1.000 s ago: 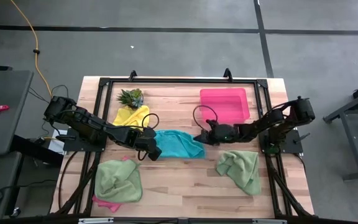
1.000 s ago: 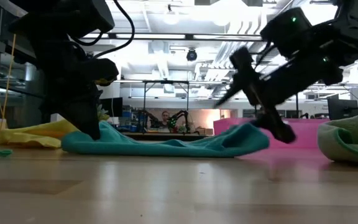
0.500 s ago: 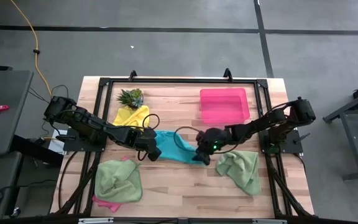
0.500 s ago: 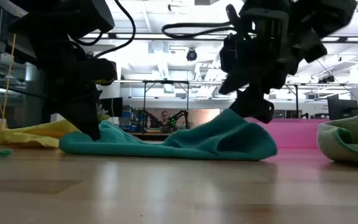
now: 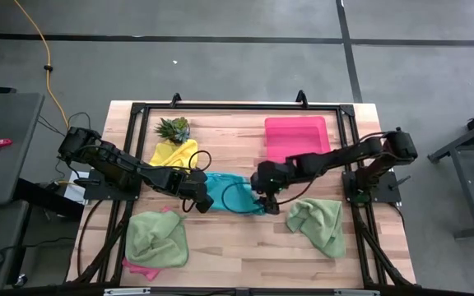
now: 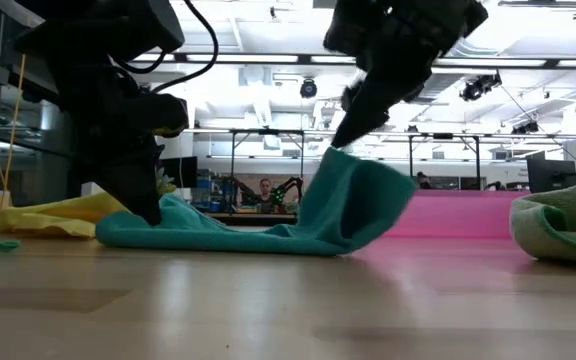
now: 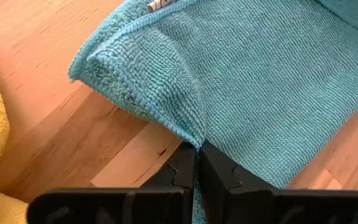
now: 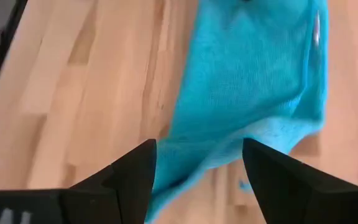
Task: Fold microfiber towels
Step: Fold the blue microfiber cloth
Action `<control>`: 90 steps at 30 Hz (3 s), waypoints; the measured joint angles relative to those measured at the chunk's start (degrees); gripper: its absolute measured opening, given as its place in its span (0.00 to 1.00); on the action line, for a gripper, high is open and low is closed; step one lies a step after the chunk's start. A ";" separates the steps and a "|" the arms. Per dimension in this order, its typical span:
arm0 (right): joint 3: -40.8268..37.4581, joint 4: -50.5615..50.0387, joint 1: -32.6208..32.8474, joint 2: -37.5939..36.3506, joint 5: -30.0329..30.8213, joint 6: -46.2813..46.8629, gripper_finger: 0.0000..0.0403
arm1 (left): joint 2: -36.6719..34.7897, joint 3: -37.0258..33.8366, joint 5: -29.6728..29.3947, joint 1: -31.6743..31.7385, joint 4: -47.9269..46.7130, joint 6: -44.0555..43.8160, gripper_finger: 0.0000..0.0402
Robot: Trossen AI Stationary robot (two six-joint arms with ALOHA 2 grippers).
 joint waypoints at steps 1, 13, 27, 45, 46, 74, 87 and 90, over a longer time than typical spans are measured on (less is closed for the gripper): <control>0.39 -0.61 0.22 0.00 -0.02 -2.61 0.58 | 0.00 0.00 0.00 0.00 0.01 0.00 0.00; -0.57 -12.46 1.65 -0.48 7.75 1.56 0.58 | 0.00 0.00 1.05 0.00 0.00 0.15 0.00; -41.28 33.17 -3.37 -19.65 1.26 63.96 0.58 | 0.02 0.00 1.51 0.01 0.47 2.10 0.00; -40.16 41.66 -3.41 -8.19 4.69 90.78 0.58 | 0.02 -0.02 1.53 3.16 2.56 2.08 0.00; -40.18 42.32 -3.41 -7.40 4.62 92.20 0.58 | 0.02 -0.02 1.74 3.30 2.56 2.08 0.00; -34.83 45.91 -3.67 -0.37 23.49 101.22 0.58 | 0.02 -0.02 2.58 3.30 2.56 2.54 0.00; -34.71 49.91 -3.84 -4.09 19.59 87.48 0.58 | 0.02 -0.02 3.89 3.23 2.38 3.18 0.00; -34.71 41.64 -3.58 -7.27 19.55 87.82 0.58 | 0.02 -0.02 4.72 3.23 2.37 3.63 0.00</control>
